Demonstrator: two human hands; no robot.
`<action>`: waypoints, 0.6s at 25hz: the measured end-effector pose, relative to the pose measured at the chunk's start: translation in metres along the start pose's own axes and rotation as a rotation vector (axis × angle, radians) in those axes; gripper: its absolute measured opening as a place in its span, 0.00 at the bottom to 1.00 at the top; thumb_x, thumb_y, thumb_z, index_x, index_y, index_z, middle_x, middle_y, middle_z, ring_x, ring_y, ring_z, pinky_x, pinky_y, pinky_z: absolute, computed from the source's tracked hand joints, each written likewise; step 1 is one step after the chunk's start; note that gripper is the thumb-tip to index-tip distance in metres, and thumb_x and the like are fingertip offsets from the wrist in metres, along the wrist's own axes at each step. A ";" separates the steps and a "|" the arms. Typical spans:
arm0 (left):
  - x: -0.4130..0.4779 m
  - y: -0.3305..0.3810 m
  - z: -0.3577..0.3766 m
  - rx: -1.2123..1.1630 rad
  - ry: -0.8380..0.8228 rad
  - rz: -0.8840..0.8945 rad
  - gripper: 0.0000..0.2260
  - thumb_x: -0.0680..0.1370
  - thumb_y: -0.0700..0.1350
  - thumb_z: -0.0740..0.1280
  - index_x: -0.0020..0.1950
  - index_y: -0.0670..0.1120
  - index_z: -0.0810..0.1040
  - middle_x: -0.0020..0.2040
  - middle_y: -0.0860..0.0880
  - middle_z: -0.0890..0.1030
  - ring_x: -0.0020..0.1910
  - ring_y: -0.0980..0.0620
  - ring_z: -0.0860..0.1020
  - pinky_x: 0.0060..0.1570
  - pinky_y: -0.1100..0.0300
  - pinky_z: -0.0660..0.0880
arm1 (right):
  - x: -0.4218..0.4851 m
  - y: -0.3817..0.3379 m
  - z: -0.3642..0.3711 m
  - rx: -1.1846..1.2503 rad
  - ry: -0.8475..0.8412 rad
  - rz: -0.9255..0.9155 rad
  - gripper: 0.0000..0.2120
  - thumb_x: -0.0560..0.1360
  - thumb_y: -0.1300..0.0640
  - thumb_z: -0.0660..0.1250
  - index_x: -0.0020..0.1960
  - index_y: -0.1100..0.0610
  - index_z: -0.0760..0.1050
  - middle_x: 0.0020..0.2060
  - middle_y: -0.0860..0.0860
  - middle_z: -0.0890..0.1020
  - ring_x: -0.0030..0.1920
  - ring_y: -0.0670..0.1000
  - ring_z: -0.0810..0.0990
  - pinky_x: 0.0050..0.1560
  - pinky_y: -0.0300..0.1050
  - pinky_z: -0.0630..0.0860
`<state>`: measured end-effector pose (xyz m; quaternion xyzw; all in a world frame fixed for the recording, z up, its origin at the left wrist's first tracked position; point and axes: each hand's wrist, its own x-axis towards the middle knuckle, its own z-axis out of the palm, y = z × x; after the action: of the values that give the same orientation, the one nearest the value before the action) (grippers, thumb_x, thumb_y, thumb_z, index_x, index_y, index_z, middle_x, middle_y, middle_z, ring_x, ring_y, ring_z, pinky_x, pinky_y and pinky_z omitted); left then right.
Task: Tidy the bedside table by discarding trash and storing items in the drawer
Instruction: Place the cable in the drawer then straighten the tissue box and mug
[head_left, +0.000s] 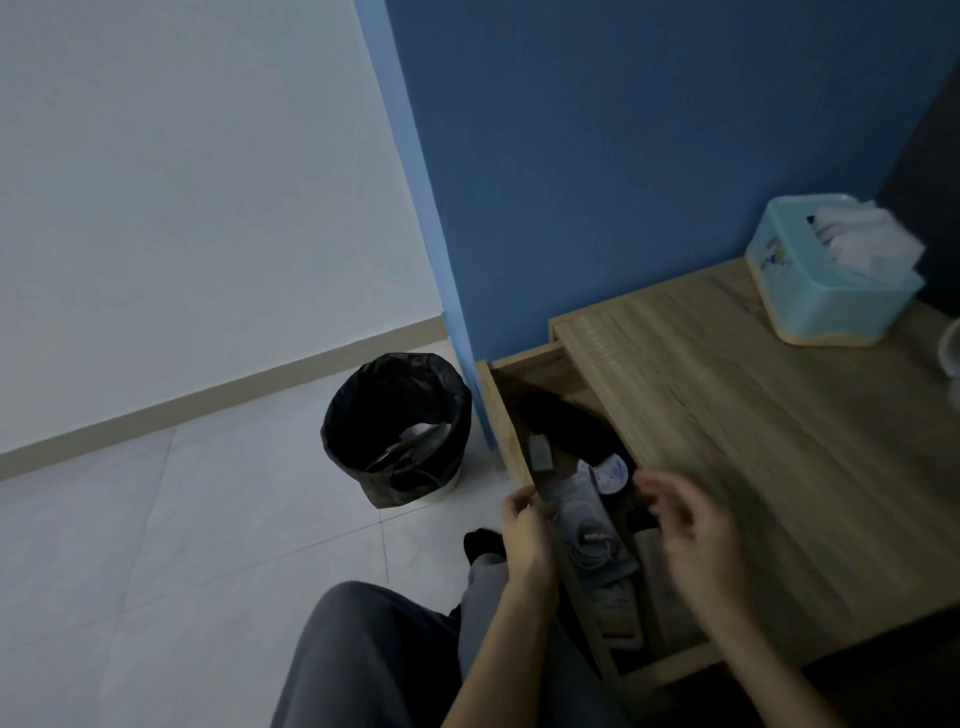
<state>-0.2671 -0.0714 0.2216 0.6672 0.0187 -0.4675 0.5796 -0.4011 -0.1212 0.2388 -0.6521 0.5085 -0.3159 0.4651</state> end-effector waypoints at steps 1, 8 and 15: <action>0.001 -0.002 0.001 -0.007 -0.010 -0.005 0.12 0.77 0.34 0.59 0.58 0.44 0.70 0.56 0.40 0.75 0.59 0.38 0.74 0.63 0.42 0.72 | 0.005 -0.001 -0.015 -0.042 0.061 -0.046 0.13 0.76 0.66 0.58 0.57 0.57 0.76 0.52 0.51 0.79 0.50 0.49 0.77 0.48 0.37 0.71; 0.005 -0.005 0.017 -0.176 -0.052 -0.009 0.05 0.77 0.35 0.59 0.52 0.42 0.71 0.52 0.38 0.76 0.54 0.39 0.75 0.58 0.46 0.71 | 0.039 0.062 -0.050 -0.664 0.090 -0.121 0.36 0.75 0.37 0.41 0.64 0.61 0.72 0.67 0.60 0.72 0.70 0.59 0.66 0.69 0.57 0.63; 0.007 -0.014 0.059 -0.294 -0.074 -0.023 0.04 0.79 0.36 0.58 0.50 0.40 0.71 0.46 0.40 0.76 0.45 0.43 0.75 0.47 0.51 0.72 | 0.044 0.069 -0.050 -0.615 0.147 -0.154 0.41 0.74 0.35 0.34 0.65 0.58 0.72 0.69 0.57 0.70 0.72 0.56 0.63 0.71 0.53 0.59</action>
<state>-0.3069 -0.1174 0.2129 0.5571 0.0733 -0.4905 0.6661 -0.4585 -0.1815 0.1904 -0.7743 0.5613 -0.2280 0.1830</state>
